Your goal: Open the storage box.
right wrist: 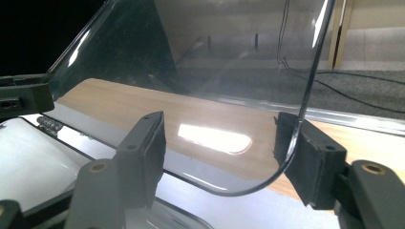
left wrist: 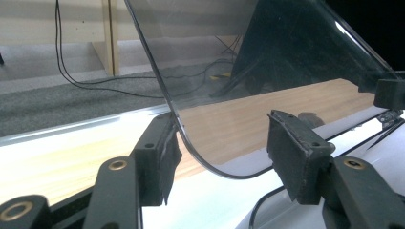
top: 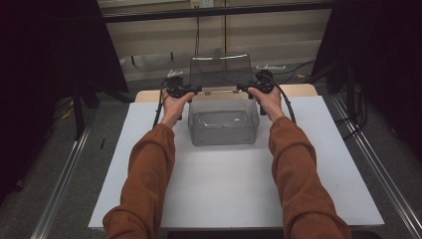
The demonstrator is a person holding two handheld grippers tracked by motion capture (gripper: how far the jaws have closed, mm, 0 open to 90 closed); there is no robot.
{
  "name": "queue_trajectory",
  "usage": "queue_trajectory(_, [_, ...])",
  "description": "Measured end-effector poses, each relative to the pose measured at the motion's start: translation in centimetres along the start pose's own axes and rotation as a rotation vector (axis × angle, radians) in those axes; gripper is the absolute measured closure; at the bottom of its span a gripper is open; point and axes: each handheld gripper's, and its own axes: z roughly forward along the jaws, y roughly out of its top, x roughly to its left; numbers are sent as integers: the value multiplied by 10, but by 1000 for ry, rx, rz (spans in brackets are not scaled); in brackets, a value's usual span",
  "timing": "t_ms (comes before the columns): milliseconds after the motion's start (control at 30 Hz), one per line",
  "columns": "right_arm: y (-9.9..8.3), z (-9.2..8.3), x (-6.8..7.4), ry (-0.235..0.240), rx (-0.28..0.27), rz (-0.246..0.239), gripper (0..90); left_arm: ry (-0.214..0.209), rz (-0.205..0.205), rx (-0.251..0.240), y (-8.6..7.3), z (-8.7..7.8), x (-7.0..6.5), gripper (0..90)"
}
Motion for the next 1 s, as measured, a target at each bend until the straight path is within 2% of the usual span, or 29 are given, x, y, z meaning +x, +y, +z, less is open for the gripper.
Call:
queue_trajectory(267, [0, 0, 1, -11, 1, 0, 336, -3, -10, 0, -1, 0, 0, 430])
queue_trajectory(400, [-1, 0, 0, -4, -1, 21, 310, 19, -5, 3, -1, 0, 0, 394])
queue_trajectory(467, [-2, 1, 0, 1, -1, 45, 278, 20, 7, 9, 0, 0, -1, 386])
queue_trajectory(567, [-3, 1, -5, 16, 8, 114, 264, 8, -18, 6, -1, 0, 0, 378])
queue_trajectory(667, [-5, 3, -5, 9, -1, 123, 244, 10, -20, 1, -2, 1, -1, 362])
queue_trajectory(700, [-5, 3, -5, 2, -3, 119, 220, 6, -19, 2, -2, 1, 0, 360])
queue_trajectory(800, [-4, 2, -4, -34, -14, 68, 217, 7, -6, -11, -2, 1, -2, 349])
queue_trajectory(833, [-4, 2, -3, -37, -15, 65, 228, 12, -20, -21, -3, 2, -3, 343])
queue_trajectory(933, [-4, 2, -2, -30, -22, 73, 201, 27, -3, -23, -5, 4, -6, 326])
queue_trajectory(1000, [-5, 2, -1, -51, -15, 42, 179, 33, -2, -30, -5, 4, -6, 302])
